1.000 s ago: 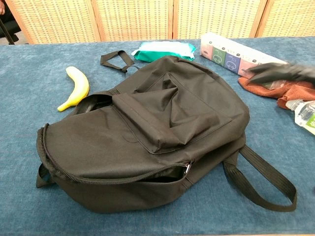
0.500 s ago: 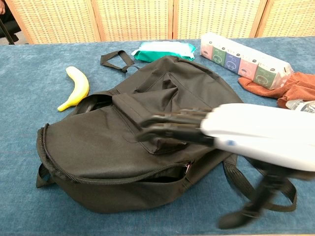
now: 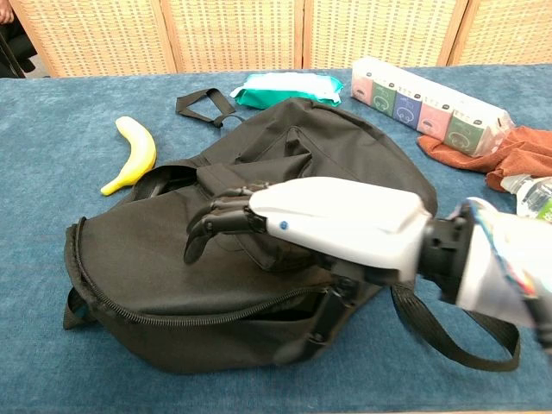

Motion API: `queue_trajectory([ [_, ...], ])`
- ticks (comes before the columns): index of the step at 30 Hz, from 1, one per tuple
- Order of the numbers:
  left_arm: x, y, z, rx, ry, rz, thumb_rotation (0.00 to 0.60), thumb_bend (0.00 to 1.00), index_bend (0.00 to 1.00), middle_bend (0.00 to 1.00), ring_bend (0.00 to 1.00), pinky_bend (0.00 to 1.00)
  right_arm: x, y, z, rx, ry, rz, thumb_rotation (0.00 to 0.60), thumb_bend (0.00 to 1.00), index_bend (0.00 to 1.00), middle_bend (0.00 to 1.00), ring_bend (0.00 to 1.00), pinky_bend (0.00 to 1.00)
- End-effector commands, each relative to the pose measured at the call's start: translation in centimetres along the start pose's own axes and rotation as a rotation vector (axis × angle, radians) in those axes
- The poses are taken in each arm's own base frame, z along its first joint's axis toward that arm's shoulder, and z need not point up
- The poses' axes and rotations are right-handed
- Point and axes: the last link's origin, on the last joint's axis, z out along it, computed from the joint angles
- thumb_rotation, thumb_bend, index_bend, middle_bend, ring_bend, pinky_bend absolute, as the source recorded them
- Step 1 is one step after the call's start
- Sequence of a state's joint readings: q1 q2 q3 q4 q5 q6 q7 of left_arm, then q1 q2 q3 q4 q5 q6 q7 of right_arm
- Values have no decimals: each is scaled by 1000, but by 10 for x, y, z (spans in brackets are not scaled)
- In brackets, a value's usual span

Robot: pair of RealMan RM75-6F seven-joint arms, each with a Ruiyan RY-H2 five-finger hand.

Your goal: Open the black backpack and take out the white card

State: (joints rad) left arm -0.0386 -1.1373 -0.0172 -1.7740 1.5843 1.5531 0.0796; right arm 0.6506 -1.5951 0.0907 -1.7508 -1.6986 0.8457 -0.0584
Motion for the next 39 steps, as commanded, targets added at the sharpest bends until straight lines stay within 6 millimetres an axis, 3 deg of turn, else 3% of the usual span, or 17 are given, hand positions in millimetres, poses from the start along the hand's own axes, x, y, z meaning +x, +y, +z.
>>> queue_trajectory([
  [1,0,0,0,2,1,-1,600,381,43,0,0,129,1,0,9,-8,36,13,600,14,367,316,131,41],
  [5,0,-1,1,5,1,-2,600,381,43,0,0,129,0,1,19,-26,103,53,600,109,424,430,232,154],
  [9,0,-2,1,4,0,-2,600,382,43,0,0,129,-1,3,22,-40,144,65,600,216,475,497,289,202],
  [15,0,-2,1,3,-1,-3,600,382,43,0,0,129,1,7,23,-54,206,71,600,458,579,598,384,271],
  [18,-1,-1,1,2,-3,-1,600,382,43,0,0,129,2,8,23,-56,237,67,600,506,605,625,411,306],
  [31,-11,25,4,-230,-4,-39,600,401,49,0,0,129,36,32,25,-177,409,67,600,517,636,646,416,308],
  [39,-27,46,24,-501,-47,-36,600,420,159,0,0,129,62,40,24,-264,424,127,600,517,640,649,416,309],
])
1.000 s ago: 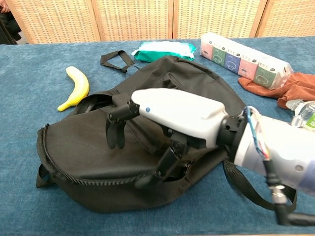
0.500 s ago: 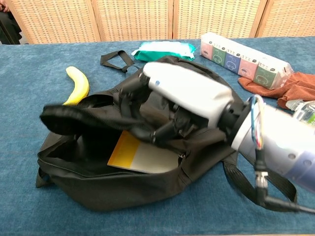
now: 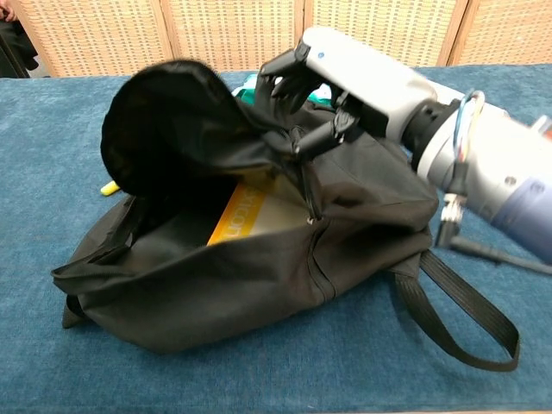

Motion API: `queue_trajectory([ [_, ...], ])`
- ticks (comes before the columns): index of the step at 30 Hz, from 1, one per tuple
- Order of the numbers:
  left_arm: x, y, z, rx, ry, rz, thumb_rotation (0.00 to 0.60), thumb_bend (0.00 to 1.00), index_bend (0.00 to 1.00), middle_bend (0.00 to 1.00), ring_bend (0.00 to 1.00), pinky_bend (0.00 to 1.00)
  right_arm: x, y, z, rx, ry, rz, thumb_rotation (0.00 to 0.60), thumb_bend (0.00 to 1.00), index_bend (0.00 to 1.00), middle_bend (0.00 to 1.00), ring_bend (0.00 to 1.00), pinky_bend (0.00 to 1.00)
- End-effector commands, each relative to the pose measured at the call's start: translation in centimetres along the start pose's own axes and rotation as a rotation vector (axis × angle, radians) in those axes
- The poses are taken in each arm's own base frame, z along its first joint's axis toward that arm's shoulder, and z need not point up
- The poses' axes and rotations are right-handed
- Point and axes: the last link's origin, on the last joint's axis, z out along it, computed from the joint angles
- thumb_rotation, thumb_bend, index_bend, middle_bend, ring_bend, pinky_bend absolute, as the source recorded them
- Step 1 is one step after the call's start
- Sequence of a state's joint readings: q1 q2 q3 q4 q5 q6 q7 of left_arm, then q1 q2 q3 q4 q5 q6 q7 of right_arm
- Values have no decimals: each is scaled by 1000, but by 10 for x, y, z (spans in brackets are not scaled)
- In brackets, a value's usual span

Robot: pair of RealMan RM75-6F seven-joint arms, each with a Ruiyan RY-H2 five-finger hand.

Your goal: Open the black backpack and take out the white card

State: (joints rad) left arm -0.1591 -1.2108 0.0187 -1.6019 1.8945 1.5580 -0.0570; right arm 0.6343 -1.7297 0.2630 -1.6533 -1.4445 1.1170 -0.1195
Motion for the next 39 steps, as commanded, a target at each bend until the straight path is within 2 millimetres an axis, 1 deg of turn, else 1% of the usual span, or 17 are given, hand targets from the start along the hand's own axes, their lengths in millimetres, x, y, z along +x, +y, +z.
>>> queue_trajectory([
  [1,-10,6,13,-107,-55,-14,600,424,166,0,0,129,10,1,3,-30,-6,5,600,517,641,649,416,309],
  [3,-15,14,21,-183,-89,5,600,434,182,0,0,129,16,5,3,-68,-11,7,600,517,641,649,416,309],
  [6,-19,20,25,-217,-100,8,600,439,196,0,0,129,18,7,4,-97,-11,25,600,517,642,651,417,309],
  [10,-26,28,36,-244,-131,0,600,441,199,0,0,129,21,9,4,-129,-11,58,600,517,645,654,419,309],
  [12,-34,34,47,-262,-158,-39,600,448,219,0,8,129,23,10,2,-137,-15,69,600,517,645,654,419,308],
  [15,-44,38,60,-274,-196,-61,600,460,235,0,23,129,26,12,0,-138,-17,69,600,517,645,654,419,309],
  [19,-53,44,71,-286,-225,-66,600,461,236,0,23,129,27,12,-2,-130,-22,61,600,517,646,655,418,309],
  [23,-62,51,84,-290,-265,-55,600,443,236,0,23,129,28,13,-4,-125,-27,55,600,517,648,655,419,309],
  [25,-66,55,95,-286,-272,-46,600,438,236,0,23,129,27,14,-5,-125,-30,54,600,517,648,655,419,309],
  [28,-71,58,103,-274,-282,-11,600,431,236,0,24,129,27,14,-6,-123,-33,55,600,517,648,656,418,309],
  [32,-82,63,110,-264,-349,66,600,366,230,0,17,129,28,11,-6,-106,-39,54,600,517,648,656,419,309],
  [34,-85,67,112,-257,-385,87,600,318,191,0,4,129,29,10,-6,-96,-44,49,600,517,648,656,419,309],
  [36,-89,70,113,-250,-414,96,600,255,94,0,0,129,30,10,-5,-88,-46,40,600,517,648,656,419,309],
  [38,-90,72,113,-244,-428,101,600,191,23,0,0,129,31,9,-5,-85,-47,37,600,518,648,655,419,308],
  [39,-92,73,112,-240,-441,106,600,155,4,0,0,129,31,9,-4,-84,-47,34,600,523,648,656,419,308],
])
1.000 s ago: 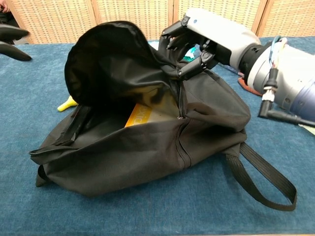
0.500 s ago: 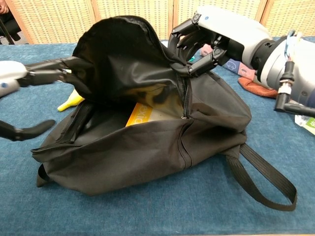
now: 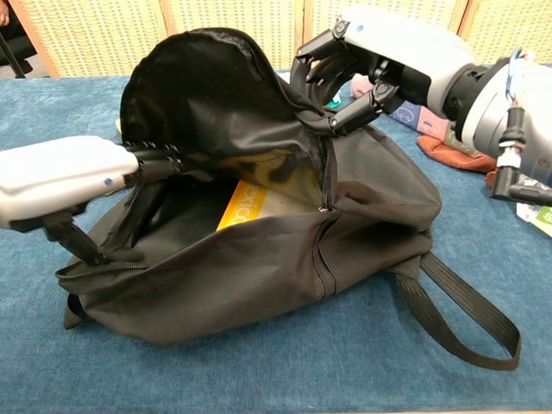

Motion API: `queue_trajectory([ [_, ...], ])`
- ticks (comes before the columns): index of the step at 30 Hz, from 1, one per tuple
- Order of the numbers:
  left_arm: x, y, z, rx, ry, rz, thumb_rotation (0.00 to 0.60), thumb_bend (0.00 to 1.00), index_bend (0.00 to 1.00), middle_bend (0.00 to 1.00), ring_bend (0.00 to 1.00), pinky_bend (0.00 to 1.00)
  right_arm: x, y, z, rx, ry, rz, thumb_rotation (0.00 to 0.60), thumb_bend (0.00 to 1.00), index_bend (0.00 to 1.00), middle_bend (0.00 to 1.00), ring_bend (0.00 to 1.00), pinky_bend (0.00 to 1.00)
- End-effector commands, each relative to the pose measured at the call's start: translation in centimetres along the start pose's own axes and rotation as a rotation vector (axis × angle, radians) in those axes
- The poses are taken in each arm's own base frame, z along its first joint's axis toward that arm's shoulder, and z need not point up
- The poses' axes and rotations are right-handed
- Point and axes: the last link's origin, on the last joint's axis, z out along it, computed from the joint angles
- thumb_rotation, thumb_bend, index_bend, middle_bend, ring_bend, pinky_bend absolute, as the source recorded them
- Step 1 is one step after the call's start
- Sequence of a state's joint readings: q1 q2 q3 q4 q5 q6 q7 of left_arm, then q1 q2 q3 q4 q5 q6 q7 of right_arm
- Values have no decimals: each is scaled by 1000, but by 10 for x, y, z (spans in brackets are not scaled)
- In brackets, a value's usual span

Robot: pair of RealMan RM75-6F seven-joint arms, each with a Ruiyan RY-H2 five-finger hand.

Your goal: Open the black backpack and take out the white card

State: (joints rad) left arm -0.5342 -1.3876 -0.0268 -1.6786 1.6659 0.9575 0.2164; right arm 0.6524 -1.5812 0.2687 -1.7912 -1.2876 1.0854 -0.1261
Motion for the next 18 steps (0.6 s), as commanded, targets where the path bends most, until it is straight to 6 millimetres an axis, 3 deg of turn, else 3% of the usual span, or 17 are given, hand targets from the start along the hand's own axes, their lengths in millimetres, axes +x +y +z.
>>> queue_trajectory([
  [1,-3,8,5,0,-37,3,600,136,0,0,0,129,1,0,1,1,-1,-4,600,530,648,656,419,308],
  [18,-36,32,21,50,-25,2,600,122,0,0,0,129,2,-5,1,14,-17,10,600,543,648,656,419,309],
])
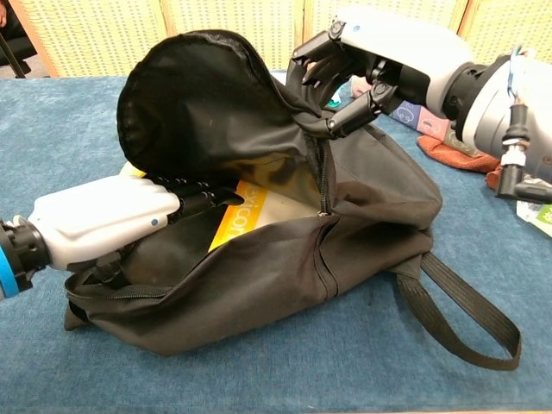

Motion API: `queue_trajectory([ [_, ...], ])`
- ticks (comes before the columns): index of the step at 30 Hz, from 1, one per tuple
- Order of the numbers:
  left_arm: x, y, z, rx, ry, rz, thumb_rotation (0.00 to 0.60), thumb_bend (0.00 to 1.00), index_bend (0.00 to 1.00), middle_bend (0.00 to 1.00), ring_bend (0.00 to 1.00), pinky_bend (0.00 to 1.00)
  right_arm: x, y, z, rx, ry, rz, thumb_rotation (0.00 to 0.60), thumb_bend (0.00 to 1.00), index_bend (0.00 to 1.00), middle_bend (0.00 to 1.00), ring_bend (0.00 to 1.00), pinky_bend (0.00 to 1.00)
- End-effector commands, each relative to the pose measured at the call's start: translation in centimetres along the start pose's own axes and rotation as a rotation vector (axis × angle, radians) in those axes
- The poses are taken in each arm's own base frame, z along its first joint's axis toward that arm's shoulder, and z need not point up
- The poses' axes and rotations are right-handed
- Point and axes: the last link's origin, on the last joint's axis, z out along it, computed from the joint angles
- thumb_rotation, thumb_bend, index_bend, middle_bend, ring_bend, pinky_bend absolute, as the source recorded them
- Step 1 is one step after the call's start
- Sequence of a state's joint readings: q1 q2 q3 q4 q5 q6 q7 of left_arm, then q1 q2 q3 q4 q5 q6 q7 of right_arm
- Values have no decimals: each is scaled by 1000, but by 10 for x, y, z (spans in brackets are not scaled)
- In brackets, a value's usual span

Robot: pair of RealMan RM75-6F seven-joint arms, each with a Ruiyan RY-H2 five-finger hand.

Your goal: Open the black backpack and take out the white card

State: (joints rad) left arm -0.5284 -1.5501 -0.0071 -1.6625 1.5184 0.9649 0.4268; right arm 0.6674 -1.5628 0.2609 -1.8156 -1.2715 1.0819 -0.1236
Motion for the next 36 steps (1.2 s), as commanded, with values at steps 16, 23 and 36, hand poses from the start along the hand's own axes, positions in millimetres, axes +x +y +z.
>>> queue_trajectory([
  [16,-26,22,28,60,52,-10,600,121,0,0,0,129,14,-6,36,63,25,-49,600,517,648,656,419,303],
  [23,-33,29,39,64,51,-34,600,121,0,0,0,129,16,-6,37,46,32,-23,600,517,649,656,419,304],
  [36,-34,32,52,71,85,-14,600,133,0,0,0,129,23,-13,36,60,33,-9,600,517,649,655,419,303],
])
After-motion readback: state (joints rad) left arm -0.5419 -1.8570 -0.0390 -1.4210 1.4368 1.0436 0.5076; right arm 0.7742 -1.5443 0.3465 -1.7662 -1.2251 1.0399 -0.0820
